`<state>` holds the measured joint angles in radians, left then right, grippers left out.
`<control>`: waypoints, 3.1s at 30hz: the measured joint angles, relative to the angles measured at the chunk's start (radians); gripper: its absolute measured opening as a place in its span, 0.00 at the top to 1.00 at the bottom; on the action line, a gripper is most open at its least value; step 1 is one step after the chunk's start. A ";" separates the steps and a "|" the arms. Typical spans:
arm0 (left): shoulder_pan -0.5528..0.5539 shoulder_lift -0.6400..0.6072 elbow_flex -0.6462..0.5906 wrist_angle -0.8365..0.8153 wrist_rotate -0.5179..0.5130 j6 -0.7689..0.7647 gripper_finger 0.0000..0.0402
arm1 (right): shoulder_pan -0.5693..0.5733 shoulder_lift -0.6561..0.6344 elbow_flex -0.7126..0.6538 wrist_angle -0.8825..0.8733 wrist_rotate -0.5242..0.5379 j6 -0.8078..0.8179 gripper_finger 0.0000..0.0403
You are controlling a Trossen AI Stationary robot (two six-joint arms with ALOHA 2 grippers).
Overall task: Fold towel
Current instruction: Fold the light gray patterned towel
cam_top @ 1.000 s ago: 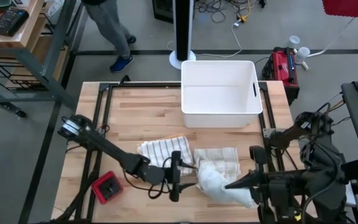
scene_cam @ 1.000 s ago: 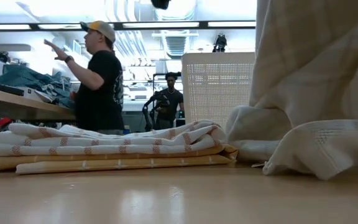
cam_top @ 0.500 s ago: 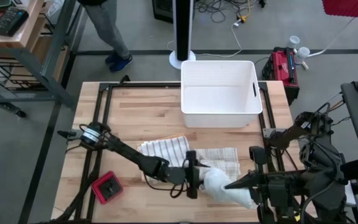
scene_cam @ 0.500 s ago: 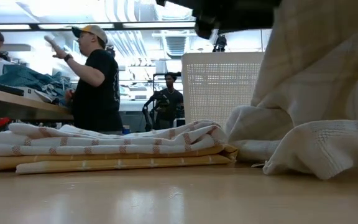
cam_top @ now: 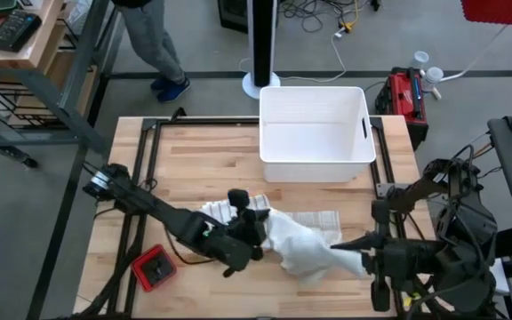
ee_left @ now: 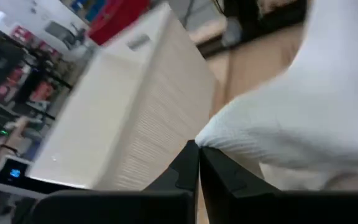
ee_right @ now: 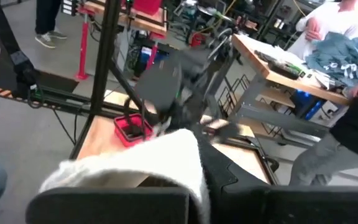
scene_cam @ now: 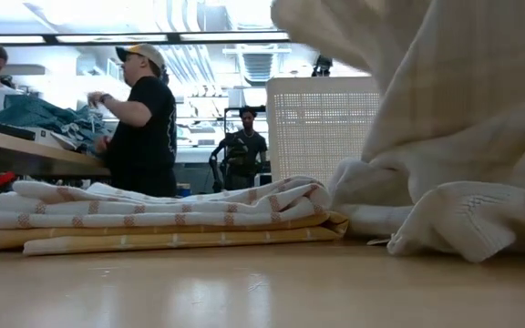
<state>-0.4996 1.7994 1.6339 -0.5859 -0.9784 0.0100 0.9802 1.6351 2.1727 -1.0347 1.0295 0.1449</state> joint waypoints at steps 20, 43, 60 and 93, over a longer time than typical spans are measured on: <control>-0.116 -0.140 0.481 -0.140 -0.597 0.572 1.00 | -0.057 -0.012 0.098 -0.001 0.481 -0.324 1.00; 0.039 -0.186 0.722 -0.240 -0.592 0.781 1.00 | -0.108 -0.076 0.183 0.269 0.542 -0.699 1.00; 0.359 -0.237 0.721 0.473 -0.311 1.216 1.00 | -0.259 -0.138 0.183 0.485 0.478 -1.025 1.00; 0.140 -0.229 0.203 -0.556 0.651 -0.098 1.00 | -0.041 0.103 0.180 -0.505 0.030 0.499 1.00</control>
<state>-0.3591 1.5700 1.8371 -1.1420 -0.3275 -0.0881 0.9396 1.7385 2.3528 -1.5393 1.0593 0.6437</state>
